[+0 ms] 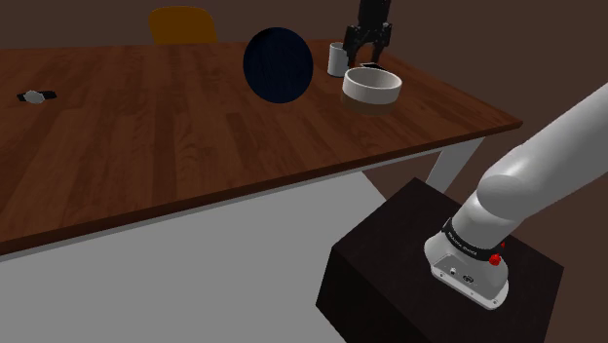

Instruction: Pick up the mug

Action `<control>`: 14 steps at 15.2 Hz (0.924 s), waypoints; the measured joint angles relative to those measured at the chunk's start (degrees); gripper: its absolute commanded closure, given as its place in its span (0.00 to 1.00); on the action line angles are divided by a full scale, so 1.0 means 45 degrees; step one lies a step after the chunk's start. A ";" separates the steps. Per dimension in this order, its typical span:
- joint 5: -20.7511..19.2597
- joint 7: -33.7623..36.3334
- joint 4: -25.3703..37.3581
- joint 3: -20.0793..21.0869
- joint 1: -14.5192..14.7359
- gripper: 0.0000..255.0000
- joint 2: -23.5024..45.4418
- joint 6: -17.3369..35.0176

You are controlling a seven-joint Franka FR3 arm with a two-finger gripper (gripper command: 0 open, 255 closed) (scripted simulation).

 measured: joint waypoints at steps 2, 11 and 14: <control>-0.0100 0.0081 0.0890 -0.0008 -0.0049 0.00 0.0861 -0.0037; -0.0513 -0.0151 0.6804 -0.0396 -0.0443 0.00 0.5743 -0.1063; -0.0584 -0.0266 0.9391 -0.0523 -0.0575 0.00 0.7514 -0.1864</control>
